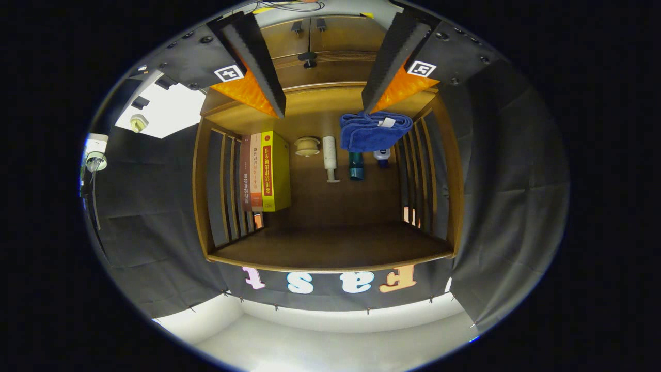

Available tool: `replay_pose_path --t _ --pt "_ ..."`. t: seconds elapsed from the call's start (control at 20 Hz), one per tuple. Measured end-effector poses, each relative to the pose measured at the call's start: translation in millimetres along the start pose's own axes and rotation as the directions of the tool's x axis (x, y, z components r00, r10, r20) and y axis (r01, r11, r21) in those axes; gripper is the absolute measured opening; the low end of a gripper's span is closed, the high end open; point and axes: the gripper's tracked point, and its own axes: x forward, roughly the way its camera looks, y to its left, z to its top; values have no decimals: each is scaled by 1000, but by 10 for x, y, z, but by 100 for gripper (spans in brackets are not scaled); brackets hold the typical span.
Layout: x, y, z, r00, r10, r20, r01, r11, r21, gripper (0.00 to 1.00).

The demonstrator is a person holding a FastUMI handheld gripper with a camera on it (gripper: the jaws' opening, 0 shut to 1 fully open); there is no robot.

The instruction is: Pull open the drawer, take out the items inside it, and place them on the countertop above the cabinet.

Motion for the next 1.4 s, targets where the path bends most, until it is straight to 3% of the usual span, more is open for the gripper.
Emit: replay_pose_path --t 0.5,1.3,1.4 --pt "231 -59 -729 1000 30 -6 -30 999 -37 99" --pt "707 -362 -2179 982 -3 -189 -4 999 -37 100" --pt "750 -336 -2291 979 5 -204 -12 999 -31 94"
